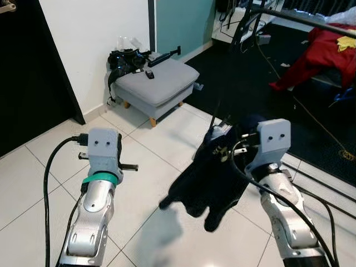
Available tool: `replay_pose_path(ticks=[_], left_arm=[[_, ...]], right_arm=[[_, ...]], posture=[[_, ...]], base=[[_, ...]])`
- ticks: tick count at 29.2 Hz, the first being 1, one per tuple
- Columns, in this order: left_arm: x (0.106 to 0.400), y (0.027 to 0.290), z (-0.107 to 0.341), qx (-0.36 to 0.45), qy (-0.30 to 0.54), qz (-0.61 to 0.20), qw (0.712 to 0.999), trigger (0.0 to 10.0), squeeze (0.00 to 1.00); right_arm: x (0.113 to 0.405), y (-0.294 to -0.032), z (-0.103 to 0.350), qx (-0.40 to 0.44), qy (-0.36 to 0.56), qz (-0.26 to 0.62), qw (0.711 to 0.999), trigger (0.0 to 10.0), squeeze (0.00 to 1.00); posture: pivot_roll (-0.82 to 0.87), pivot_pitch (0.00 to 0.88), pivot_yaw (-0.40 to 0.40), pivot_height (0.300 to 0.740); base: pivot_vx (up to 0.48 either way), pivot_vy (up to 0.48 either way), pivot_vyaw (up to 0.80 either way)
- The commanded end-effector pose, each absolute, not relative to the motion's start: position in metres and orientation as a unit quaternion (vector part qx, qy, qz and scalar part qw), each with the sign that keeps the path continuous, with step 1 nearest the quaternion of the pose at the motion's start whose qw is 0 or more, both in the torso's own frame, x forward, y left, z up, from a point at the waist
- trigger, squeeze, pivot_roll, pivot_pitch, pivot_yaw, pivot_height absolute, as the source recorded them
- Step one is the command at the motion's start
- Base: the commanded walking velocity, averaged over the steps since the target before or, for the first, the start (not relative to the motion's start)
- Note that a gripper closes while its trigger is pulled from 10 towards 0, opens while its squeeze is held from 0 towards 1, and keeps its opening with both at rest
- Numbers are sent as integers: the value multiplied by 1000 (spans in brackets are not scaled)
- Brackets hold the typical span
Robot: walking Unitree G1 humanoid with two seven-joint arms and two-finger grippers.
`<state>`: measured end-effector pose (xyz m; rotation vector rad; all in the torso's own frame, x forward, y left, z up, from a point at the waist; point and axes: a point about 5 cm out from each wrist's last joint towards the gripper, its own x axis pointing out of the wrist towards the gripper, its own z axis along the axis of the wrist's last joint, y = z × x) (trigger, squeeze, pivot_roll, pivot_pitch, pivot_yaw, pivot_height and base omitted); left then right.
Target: Hang hanger
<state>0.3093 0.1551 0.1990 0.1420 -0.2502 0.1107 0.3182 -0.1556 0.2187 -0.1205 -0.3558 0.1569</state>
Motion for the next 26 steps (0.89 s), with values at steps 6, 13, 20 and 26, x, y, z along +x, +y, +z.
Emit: replay_pose_path(ticks=[6, 13, 20, 26], left_arm=[[308, 154, 202, 77, -136, 49, 987, 10000, 0], [312, 148, 199, 80, -112, 12, 990, 10000, 0], [314, 150, 205, 115, -122, -15, 986, 10000, 0], [315, 151, 210, 113, -124, -25, 985, 10000, 0]], right_arm=[[321, -153, 221, -62, -190, 72, 977, 10000, 0], [326, -161, 223, -42, -192, 28, 980, 10000, 0], [325, -156, 222, -35, -196, 31, 979, 10000, 0], [326, -151, 222, -31, -200, 33, 979, 10000, 0]], posture=[[-213, 99, -5, 740], [-203, 104, 35, 740], [-197, 110, 55, 740], [-188, 112, 67, 740]], base=[[0, 0, 0], [0, 0, 800], [0, 0, 800], [0, 0, 800]])
